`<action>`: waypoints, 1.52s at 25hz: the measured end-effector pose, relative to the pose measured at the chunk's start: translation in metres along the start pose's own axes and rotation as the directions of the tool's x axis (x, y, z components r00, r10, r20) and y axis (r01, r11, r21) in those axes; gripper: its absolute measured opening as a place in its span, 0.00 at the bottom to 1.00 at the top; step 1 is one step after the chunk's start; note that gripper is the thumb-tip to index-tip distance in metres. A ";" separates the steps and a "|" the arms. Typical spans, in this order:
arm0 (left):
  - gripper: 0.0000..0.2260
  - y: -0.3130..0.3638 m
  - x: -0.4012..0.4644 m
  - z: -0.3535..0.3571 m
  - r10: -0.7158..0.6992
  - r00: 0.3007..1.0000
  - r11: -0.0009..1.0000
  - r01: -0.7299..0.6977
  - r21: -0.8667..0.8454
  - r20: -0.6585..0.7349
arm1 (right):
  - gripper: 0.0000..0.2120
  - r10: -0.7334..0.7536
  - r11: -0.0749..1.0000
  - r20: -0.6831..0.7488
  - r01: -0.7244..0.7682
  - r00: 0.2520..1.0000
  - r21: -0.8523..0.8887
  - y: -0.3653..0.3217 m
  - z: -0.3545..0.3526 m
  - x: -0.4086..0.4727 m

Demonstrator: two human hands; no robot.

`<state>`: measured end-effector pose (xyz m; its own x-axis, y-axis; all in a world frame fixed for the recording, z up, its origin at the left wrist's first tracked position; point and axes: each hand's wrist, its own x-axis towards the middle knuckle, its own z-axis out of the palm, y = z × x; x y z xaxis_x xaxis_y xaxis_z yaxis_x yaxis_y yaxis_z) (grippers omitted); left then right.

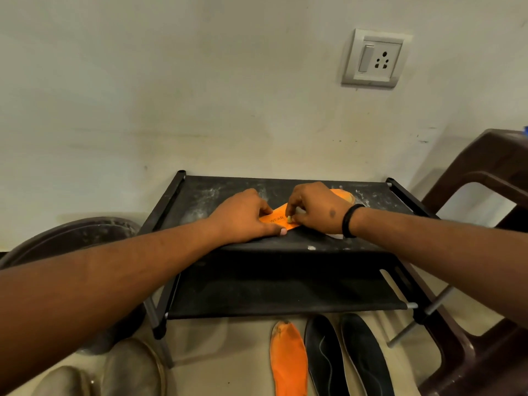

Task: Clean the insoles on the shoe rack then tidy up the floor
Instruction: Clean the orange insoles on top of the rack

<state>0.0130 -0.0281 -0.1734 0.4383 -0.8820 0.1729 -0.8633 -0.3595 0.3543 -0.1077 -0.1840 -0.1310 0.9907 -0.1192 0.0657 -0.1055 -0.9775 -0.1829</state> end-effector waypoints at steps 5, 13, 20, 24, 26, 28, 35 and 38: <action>0.35 0.000 0.000 0.002 -0.019 1.000 1.000 0.019 0.002 0.014 | 0.08 -0.067 0.997 -0.006 0.066 0.998 -0.033 0.012 0.011 0.009; 0.34 0.007 -0.005 -0.001 -0.018 1.000 1.000 0.018 0.003 0.008 | 0.07 0.030 0.988 -0.177 -0.002 0.984 0.156 0.038 0.023 0.008; 0.35 0.007 -0.004 -0.002 0.013 1.000 1.000 -0.013 -0.009 0.002 | 0.09 -0.148 0.989 -0.110 0.150 0.983 0.015 0.021 0.022 -0.002; 0.37 0.009 -0.007 -0.005 0.003 1.000 1.000 -0.003 -0.011 0.013 | 0.10 -0.157 0.976 -0.059 0.146 0.986 -0.160 0.022 0.023 0.005; 0.39 0.011 -0.007 -0.006 0.000 1.000 1.000 0.000 -0.009 0.026 | 0.11 -0.042 0.977 -0.056 0.029 0.998 -0.212 0.037 0.017 0.015; 0.41 0.011 -0.007 -0.005 -0.008 0.999 1.000 0.008 -0.002 0.033 | 0.11 0.070 0.983 -0.086 -0.083 0.994 -0.163 0.045 0.014 0.022; 0.39 0.009 -0.005 -0.002 0.008 1.000 1.000 -0.008 -0.011 0.015 | 0.08 -0.013 0.994 -0.134 0.027 0.991 0.102 0.008 0.032 0.001; 0.37 0.010 -0.006 -0.005 -0.012 0.999 1.000 0.012 -0.021 0.033 | 0.09 0.067 0.997 -0.107 -0.069 0.992 -0.020 0.027 0.023 0.015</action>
<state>0.0030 -0.0251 -0.1664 0.4400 -0.8872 0.1388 -0.8524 -0.3640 0.3753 -0.0934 -0.2077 -0.1578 0.9665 -0.2021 0.1583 -0.1754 -0.9702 -0.1674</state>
